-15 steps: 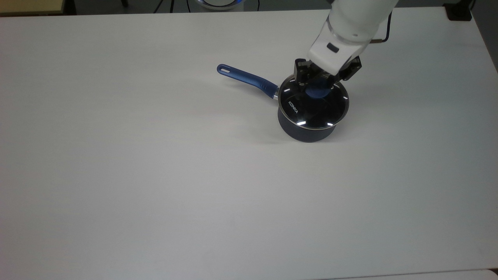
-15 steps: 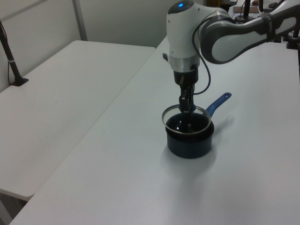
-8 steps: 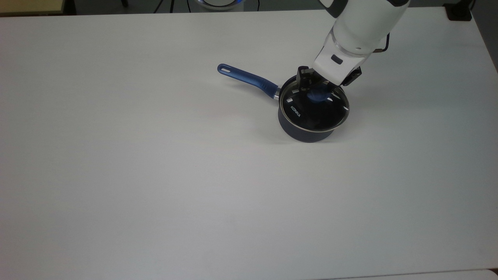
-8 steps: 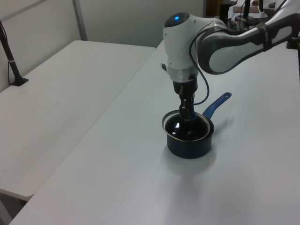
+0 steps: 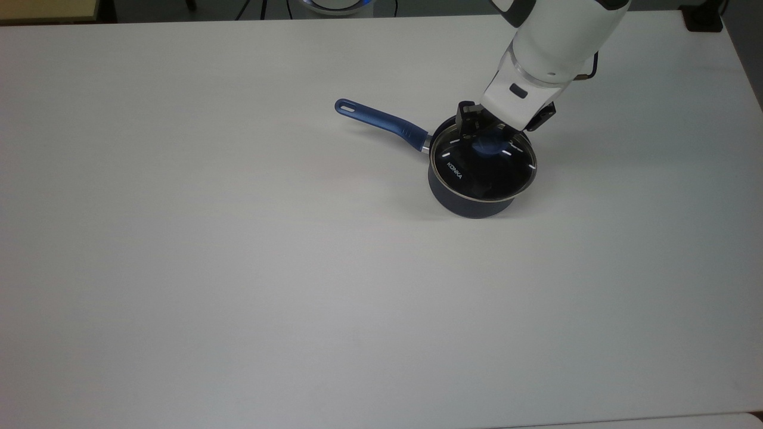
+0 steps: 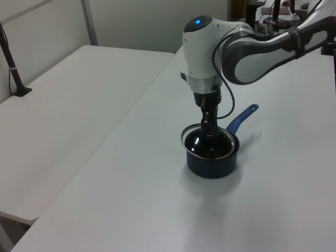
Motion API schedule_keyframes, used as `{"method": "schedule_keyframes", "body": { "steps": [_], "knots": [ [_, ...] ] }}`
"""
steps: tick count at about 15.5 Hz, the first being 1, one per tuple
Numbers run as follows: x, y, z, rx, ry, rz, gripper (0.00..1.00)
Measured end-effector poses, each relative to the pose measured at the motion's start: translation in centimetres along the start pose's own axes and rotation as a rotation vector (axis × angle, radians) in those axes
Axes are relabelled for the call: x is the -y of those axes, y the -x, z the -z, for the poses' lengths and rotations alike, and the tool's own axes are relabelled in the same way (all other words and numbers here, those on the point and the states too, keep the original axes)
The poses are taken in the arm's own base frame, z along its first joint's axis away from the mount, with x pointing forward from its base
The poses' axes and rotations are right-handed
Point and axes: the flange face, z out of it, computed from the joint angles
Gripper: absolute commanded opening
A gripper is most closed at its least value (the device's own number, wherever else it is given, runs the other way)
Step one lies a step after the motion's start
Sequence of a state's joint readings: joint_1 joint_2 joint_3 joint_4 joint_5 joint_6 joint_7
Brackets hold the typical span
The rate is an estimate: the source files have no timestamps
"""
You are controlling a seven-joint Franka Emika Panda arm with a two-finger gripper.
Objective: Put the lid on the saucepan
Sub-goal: 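Lower the lid onto the saucepan and open the gripper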
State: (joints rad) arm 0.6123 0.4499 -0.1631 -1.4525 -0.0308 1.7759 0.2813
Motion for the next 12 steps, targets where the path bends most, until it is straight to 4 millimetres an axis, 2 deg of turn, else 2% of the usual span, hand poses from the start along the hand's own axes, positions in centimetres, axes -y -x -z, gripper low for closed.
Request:
{"method": "schedule_keyframes", "body": {
  "steps": [10,11,12],
  "knots": [
    [-0.21,0.88,-0.12,0.078,-0.014,0.015,0.39],
    [-0.20,0.87,-0.15,0.079,-0.014,0.015,0.41],
    [-0.20,0.87,-0.17,0.079,-0.014,0.015,0.53]
  ]
}}
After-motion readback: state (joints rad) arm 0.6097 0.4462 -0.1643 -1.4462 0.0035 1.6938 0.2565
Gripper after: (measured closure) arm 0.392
